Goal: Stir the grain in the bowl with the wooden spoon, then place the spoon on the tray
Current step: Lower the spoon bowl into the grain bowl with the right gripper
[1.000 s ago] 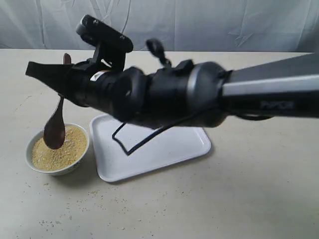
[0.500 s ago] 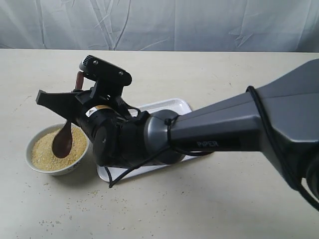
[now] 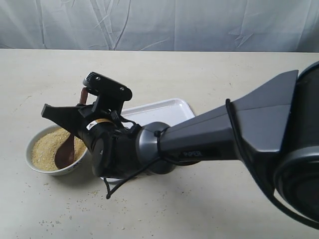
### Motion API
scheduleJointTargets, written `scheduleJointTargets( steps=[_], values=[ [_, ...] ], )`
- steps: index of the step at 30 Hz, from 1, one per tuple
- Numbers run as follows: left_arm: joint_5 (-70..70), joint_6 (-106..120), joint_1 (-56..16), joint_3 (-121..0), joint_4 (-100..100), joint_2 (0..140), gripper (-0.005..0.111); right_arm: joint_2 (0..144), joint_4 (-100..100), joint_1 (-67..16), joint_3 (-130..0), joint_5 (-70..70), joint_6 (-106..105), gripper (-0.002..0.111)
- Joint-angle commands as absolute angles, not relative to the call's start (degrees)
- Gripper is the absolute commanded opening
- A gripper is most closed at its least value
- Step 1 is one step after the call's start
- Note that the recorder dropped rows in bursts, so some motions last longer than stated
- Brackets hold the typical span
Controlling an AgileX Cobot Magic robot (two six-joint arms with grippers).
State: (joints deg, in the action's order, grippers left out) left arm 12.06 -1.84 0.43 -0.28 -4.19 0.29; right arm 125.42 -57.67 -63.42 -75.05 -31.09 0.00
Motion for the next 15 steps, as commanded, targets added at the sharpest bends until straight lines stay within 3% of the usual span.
scheduleJointTargets(
  steps=[1, 8, 15],
  values=[
    [11.75, -1.90, 0.48, 0.00, -4.09, 0.00, 0.000, 125.44, -57.50, -63.53, -75.30, -31.32, 0.00, 0.000],
    [11.75, -1.90, 0.48, 0.00, -4.09, 0.00, 0.000, 125.44, -58.80, -63.53, -75.30, -31.32, 0.00, 0.041],
    [11.75, -1.90, 0.48, 0.00, -4.09, 0.00, 0.000, 124.35, -58.93, -63.53, -75.30, -30.18, 0.00, 0.053]
  ],
)
